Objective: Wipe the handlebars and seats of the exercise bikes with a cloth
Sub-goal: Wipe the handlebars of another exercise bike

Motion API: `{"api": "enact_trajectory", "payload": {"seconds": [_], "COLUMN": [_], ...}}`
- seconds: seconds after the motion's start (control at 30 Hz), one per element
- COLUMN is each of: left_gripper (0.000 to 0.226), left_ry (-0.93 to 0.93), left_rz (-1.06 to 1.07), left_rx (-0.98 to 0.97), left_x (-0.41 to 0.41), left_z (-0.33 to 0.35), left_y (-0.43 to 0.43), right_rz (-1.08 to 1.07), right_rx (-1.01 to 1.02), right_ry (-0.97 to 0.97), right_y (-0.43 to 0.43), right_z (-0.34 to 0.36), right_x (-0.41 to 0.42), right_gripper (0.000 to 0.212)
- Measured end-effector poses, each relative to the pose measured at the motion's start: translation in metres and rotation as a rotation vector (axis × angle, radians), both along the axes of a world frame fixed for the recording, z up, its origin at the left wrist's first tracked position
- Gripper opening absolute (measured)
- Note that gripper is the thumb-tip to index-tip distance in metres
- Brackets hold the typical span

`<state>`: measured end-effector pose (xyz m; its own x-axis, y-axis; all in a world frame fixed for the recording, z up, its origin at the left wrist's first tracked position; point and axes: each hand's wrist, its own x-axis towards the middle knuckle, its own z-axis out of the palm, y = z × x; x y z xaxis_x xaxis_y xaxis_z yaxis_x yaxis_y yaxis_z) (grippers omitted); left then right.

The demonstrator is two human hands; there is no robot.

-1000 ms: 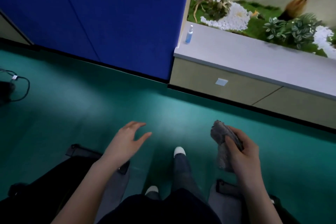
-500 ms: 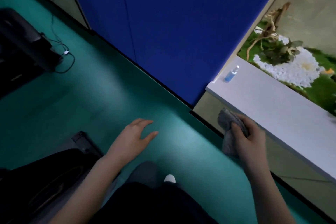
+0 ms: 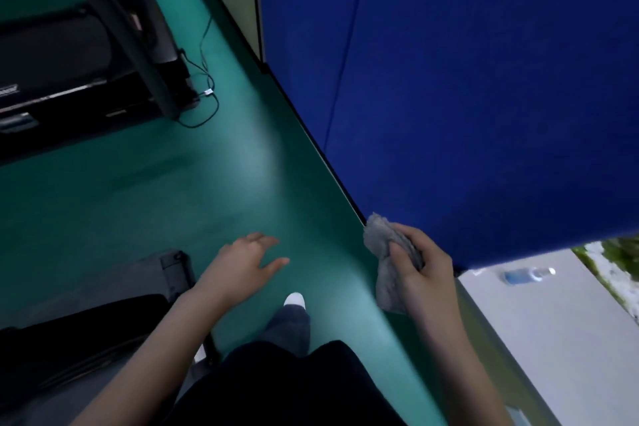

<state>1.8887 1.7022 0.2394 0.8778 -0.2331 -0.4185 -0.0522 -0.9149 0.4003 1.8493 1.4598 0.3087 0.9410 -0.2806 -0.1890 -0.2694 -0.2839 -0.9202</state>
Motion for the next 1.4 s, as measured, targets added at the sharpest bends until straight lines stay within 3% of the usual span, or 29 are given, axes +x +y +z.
{"api": "enact_trajectory", "payload": {"seconds": [0.13, 0.23, 0.6, 0.9, 1.17, 1.4], "left_gripper": [0.056, 0.055, 0.053, 0.056, 0.057, 0.057], "left_ry": [-0.064, -0.058, 0.009, 0.237, 0.129, 0.059], "left_rz": [-0.015, 0.037, 0.439, 0.750, 1.007, 1.110], "left_rx": [0.097, 0.064, 0.127, 0.130, 0.126, 0.137], "left_x": [0.062, 0.093, 0.164, 0.240, 0.278, 0.297], "left_z": [0.009, 0.013, -0.015, -0.032, -0.037, -0.048], "left_y": [0.004, 0.013, 0.064, 0.089, 0.113, 0.177], "right_rz": [0.072, 0.119, 0.456, 0.723, 0.863, 1.003], "right_rx": [-0.012, -0.003, -0.025, -0.034, -0.056, -0.072], "right_ry": [-0.024, -0.004, 0.060, 0.046, 0.100, 0.094], "right_y": [0.013, 0.022, 0.064, 0.091, 0.157, 0.261], "right_z": [0.012, 0.015, -0.001, 0.001, -0.005, -0.011], "right_x": [0.068, 0.106, 0.271, 0.418, 0.486, 0.517], "right_gripper": [0.026, 0.026, 0.025, 0.025, 0.023, 0.022]}}
